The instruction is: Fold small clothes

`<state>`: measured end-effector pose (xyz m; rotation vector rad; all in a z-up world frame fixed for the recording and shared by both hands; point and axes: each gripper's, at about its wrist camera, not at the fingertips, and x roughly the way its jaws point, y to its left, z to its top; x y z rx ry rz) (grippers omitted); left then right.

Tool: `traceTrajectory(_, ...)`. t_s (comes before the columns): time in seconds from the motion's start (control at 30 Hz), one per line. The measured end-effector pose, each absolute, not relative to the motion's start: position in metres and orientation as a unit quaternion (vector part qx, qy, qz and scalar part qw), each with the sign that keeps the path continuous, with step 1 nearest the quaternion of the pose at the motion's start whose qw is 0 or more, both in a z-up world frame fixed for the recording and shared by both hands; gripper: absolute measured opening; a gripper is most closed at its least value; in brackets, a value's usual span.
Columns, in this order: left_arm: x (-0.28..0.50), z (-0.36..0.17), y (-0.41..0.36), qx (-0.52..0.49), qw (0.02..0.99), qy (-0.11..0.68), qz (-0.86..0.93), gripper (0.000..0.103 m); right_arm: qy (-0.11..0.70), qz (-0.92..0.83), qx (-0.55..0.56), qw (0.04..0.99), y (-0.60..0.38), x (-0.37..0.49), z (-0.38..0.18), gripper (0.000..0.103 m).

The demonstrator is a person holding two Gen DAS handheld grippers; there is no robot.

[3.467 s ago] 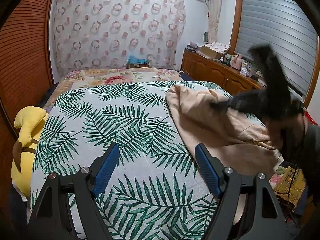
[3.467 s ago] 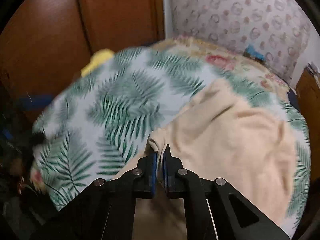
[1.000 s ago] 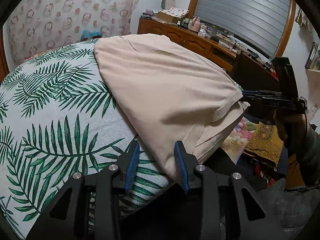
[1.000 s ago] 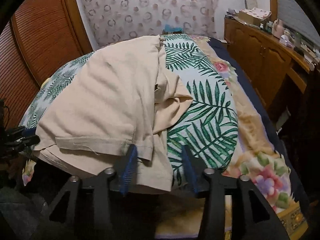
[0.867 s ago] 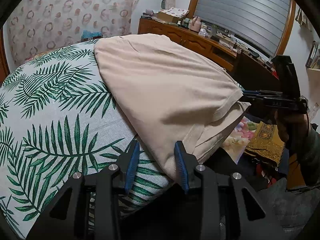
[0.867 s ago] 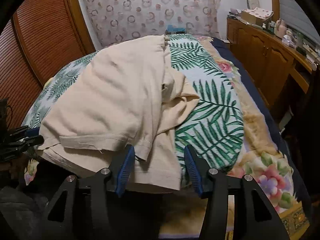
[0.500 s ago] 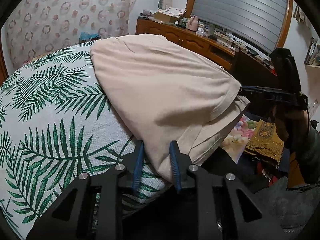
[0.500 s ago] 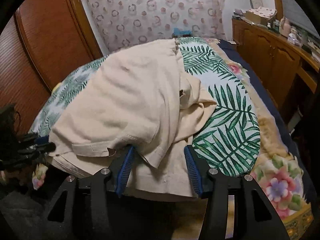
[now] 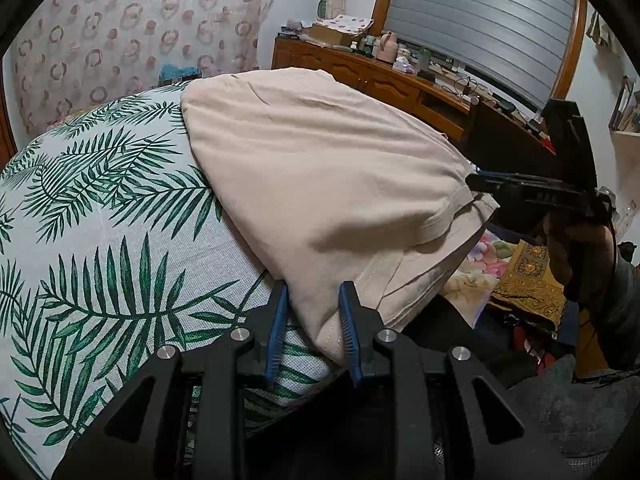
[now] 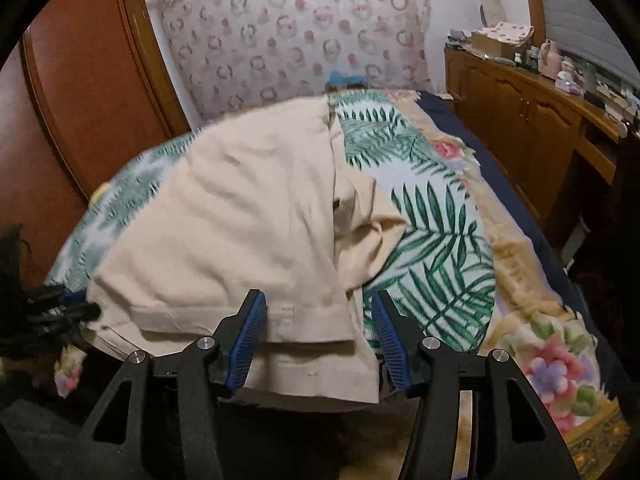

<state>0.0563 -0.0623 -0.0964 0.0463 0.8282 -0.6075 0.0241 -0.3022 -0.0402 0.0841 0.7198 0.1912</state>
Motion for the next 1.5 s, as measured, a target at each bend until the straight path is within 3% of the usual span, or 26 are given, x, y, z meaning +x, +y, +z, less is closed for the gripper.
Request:
traceTrajectory(0.13,0.056,-0.097,-0.065,0.035,0.874,0.393,-0.285,0.009,0.362,0.099,0.024,0.927,-0.294,0.024,-0.045,0.057)
traceTrajectory(0.23,0.057,-0.094,-0.065,0.034,0.875,0.390,-0.286,0.004,0.365,0.119,0.002,0.923,-0.287,0.023,-0.041,0.032)
traceTrajectory(0.27,0.057,-0.092,-0.065,0.032,0.876,0.386,-0.286,0.004,0.367,0.120,-0.006,0.922,-0.285,0.025,-0.041,0.016)
traceTrajectory(0.33,0.057,-0.088,-0.065,0.031,0.879,0.382,-0.284,0.004,0.370,0.134,-0.001,0.919,-0.286,0.026,-0.040,0.010)
traceTrajectory(0.8,0.072,-0.033,-0.059,0.013,0.906,0.305,-0.293,0.004,0.287,0.174,0.023,0.942,-0.300,0.018,0.006,0.008)
traceTrajectory(1.5,0.235,0.005,-0.043,-0.021,0.929,0.279,-0.243,0.004,0.211,0.194,-0.032,0.958,-0.279,0.147,0.041,0.007)
